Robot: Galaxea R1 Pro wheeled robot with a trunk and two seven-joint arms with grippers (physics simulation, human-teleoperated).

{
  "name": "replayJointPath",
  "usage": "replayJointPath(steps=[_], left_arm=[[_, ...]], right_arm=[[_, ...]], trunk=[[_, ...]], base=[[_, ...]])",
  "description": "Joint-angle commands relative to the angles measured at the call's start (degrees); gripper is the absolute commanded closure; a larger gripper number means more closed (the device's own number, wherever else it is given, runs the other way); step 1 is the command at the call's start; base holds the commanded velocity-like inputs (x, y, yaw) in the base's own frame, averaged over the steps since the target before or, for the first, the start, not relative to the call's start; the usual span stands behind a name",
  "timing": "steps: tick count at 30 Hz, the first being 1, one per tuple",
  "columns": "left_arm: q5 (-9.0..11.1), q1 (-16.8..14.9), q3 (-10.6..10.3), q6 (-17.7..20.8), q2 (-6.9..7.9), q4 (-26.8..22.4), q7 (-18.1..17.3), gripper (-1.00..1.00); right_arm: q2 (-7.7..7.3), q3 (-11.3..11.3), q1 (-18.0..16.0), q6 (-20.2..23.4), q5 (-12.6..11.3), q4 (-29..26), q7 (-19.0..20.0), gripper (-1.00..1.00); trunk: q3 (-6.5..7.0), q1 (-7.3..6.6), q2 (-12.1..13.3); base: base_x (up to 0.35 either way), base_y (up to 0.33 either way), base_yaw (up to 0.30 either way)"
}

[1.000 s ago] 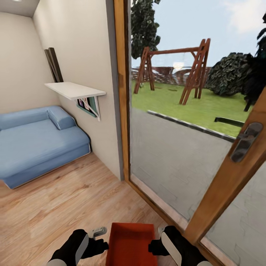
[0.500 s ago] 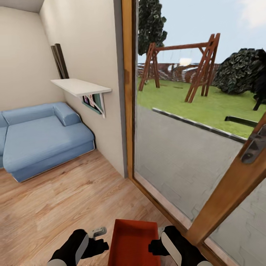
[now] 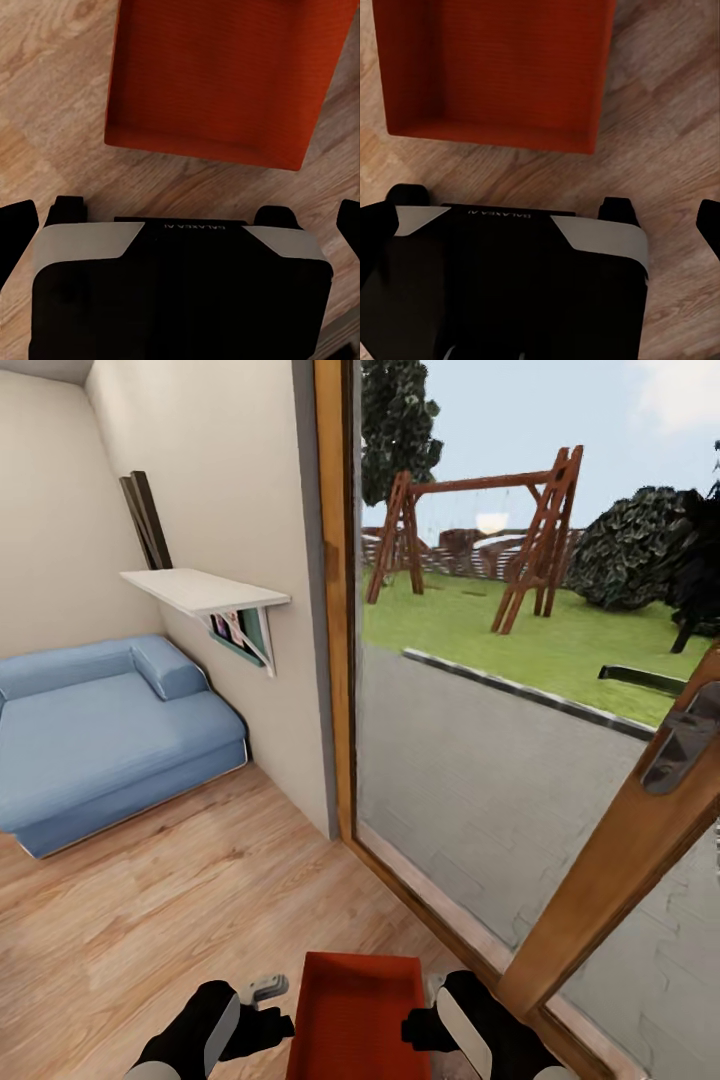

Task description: Move the two storage containers from the living room to the garage. In the garage, place one container on the floor and stack the other container on top of it (either order is fine).

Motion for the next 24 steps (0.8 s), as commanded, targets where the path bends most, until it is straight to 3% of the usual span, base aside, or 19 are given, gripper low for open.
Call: replayJointPath(steps=[1,6,24], left_arm=[[-0.06,-0.01,0.35,0.36,-0.05,-0.12,-0.18,-1.0],[-0.06,-0.01,0.37,0.36,-0.05,-0.12,-0.18,-1.0],[-0.06,-0.01,0.42,0.36,-0.05,-0.12,-0.18,-1.0]], right_arm=[[-0.03,0.26,-0.06,0.11,-0.6,-0.06,-0.54,-1.0],[0.03,0.33,-0.06,0.11,-0.6,-0.02,-0.54,-1.0],[0.06,0.33,-0.05,0.11,-0.6,0.02,-0.54,-1.0]], trunk=[[-0.34,0.24,-0.49],[-1.49,1.34,-2.49],[-4.75,5.29,-9.71]], base=[[0.0,0.0,-0.197],[0.0,0.0,-0.129],[0.0,0.0,-0.004]])
